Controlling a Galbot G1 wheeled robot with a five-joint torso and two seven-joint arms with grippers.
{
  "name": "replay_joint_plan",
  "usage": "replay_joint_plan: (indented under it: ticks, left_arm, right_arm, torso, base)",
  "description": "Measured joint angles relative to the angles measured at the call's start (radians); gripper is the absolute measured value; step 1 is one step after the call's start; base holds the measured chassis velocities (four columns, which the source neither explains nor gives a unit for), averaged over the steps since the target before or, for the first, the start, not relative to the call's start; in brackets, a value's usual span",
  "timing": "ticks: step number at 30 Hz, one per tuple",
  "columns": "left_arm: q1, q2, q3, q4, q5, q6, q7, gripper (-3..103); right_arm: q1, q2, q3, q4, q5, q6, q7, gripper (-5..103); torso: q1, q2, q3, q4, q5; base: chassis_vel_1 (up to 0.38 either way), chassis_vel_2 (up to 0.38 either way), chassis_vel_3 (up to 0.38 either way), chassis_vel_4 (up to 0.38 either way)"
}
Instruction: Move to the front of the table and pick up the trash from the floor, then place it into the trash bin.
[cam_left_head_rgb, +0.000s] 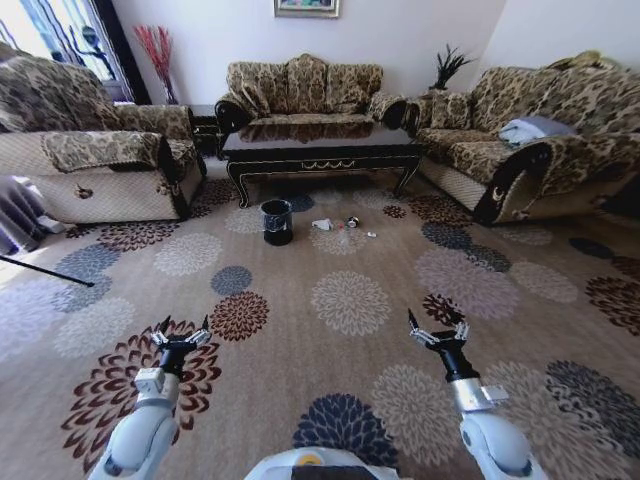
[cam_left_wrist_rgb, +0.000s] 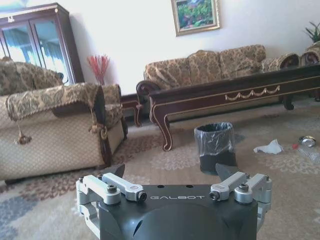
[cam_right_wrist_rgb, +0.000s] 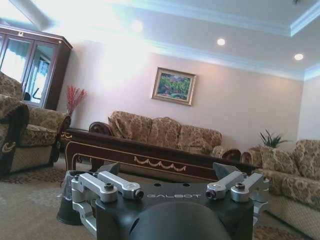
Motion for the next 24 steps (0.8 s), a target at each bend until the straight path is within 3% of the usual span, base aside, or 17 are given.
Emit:
replay_joint_plan:
  ticks: [7,14,24]
  left_arm:
    - [-0.002,0.006,-0.002,-0.022,0.044,-0.041,0.000,100]
    - [-0.003,0.004,-0.001,-0.032,0.056,-0.080,0.006,100]
    - [-0.003,0.002,-0.002,-0.027,0.056,-0.090,0.013,100]
  right_arm:
    - [0.016,0.009,0.002,-0.033,0.002,0.052,-0.027,100]
    - [0.021,0.008,0.001,-0.042,0.009,0.052,-0.030,100]
    - [0.014,0.003,0.003,-0.054,0.008,0.043,-0.031,100]
  torso:
    - [-0.007,-0.026,-0.019,0.0000,0.0001]
    - [-0.014,-0.054,-0.040,0.0000,0.0000]
    - [-0.021,-0.090,-0.069,0.0000,0.0000]
  base:
    - [0.000,0.000,0.000,0.000]
    - [0.000,0.000,0.000,0.000]
    - [0.000,0.000,0.000,0.000]
